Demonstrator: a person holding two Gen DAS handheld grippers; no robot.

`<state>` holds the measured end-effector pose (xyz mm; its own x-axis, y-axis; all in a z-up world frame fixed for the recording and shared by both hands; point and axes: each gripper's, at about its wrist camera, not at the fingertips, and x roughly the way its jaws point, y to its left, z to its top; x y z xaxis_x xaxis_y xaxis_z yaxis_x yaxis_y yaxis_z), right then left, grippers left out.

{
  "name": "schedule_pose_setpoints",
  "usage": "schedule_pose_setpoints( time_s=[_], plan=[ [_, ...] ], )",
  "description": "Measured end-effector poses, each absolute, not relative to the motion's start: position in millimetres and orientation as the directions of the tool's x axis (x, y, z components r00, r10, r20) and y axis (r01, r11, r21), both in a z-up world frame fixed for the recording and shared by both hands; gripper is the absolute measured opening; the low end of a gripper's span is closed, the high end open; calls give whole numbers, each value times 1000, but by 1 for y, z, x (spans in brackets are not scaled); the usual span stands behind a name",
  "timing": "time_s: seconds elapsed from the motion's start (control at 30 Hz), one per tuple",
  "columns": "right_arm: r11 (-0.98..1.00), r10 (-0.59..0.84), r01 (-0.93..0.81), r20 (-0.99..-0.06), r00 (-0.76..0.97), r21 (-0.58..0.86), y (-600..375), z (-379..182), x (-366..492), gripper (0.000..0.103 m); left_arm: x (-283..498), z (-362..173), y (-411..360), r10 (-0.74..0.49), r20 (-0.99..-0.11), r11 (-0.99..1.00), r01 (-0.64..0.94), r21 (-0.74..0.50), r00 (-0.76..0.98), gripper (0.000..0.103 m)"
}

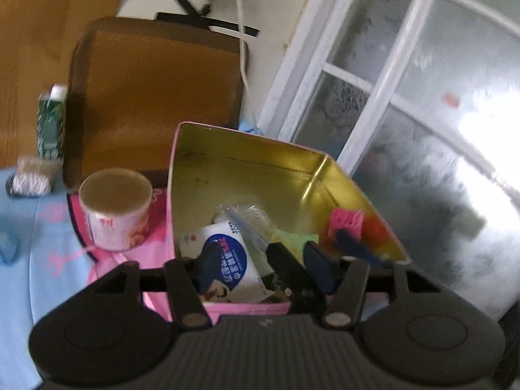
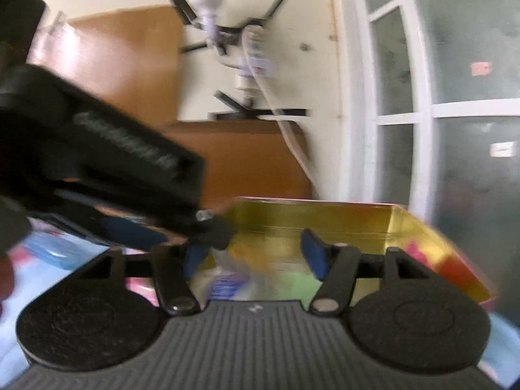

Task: Organize soft objects
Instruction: 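Lower the yellow card into the pink tin and open the left gripper, then move the right gripper toward the clear bag of cotton swabs, then close the right gripper on the cotton swab bag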

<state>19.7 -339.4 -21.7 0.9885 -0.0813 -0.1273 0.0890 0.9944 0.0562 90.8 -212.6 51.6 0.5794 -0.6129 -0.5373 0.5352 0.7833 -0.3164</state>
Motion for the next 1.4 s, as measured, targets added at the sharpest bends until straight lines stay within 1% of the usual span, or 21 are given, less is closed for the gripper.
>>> schedule_pose_setpoints(
  time_s=[0.03,0.1,0.2,0.37,0.47,0.53,0.6,0.7,0.77,0.83,0.9,0.97,1.0,1.07,1.13,1.2,1.27,1.37,1.4],
  plan=[
    [994,-67,78,-135,989,80,-346,-24,20,76,90,50,-214,-612,-535,784,538,-311,582,61],
    [993,-46,60,-134,990,99,-347,-28,17,76,86,48,-211,-609,-532,786,541,-300,589,61],
    [998,-45,51,-119,992,49,-328,-30,13,75,82,47,-198,-585,-533,805,519,-289,611,61],
    [998,55,-51,-89,995,42,-299,-27,-1,75,71,45,-152,-563,-503,826,463,-322,656,62],
    [992,122,-124,-81,989,-18,-274,-26,-6,75,65,41,-113,-522,-478,851,393,-349,706,70],
    [982,173,-179,-90,981,-63,-258,-27,-9,75,63,34,-84,-487,-479,867,337,-368,730,72],
    [967,227,-238,-110,968,-93,-242,-28,-9,75,61,24,-50,-416,-504,896,247,-369,757,72],
    [936,307,-330,-173,936,-120,-218,-30,-3,75,57,10,-7,-286,-545,939,115,-325,788,72],
    [916,353,-384,-219,910,-117,-205,-28,7,75,54,1,16,-183,-570,964,32,-264,801,72],
    [900,388,-423,-246,888,-107,-194,-23,23,74,51,-6,34,-93,-579,980,-29,-199,810,72],
    [894,405,-439,-261,876,-85,-184,-13,47,73,51,-15,46,-49,-580,982,-67,-176,813,72],
    [904,403,-427,-286,869,-26,-176,0,86,71,51,-25,53,-64,-577,976,-70,-206,814,72],
    [912,391,-411,-299,871,-5,-172,5,104,72,47,-22,53,-84,-547,973,-50,-226,833,74],
    [931,352,-366,-333,875,23,-163,12,149,74,46,-22,52,-85,-547,975,-43,-218,832,74],
    [945,315,-325,-374,872,38,-153,9,181,81,48,-23,54,-89,-558,972,-49,-229,825,74],
    [957,275,-286,-424,863,39,-146,6,218,85,48,-23,59,-106,-558,965,-49,-256,823,74],
    [971,232,-229,-477,847,66,-144,1,250,85,45,-25,60,-120,-549,959,-46,-278,827,74],
    [968,252,-202,-568,783,150,-146,-10,286,86,43,-26,61,-138,-538,954,-34,-297,832,74],
    [970,243,-193,-585,774,147,-144,-14,293,86,42,-27,60,-143,-534,954,-27,-298,833,74]
  ],
)
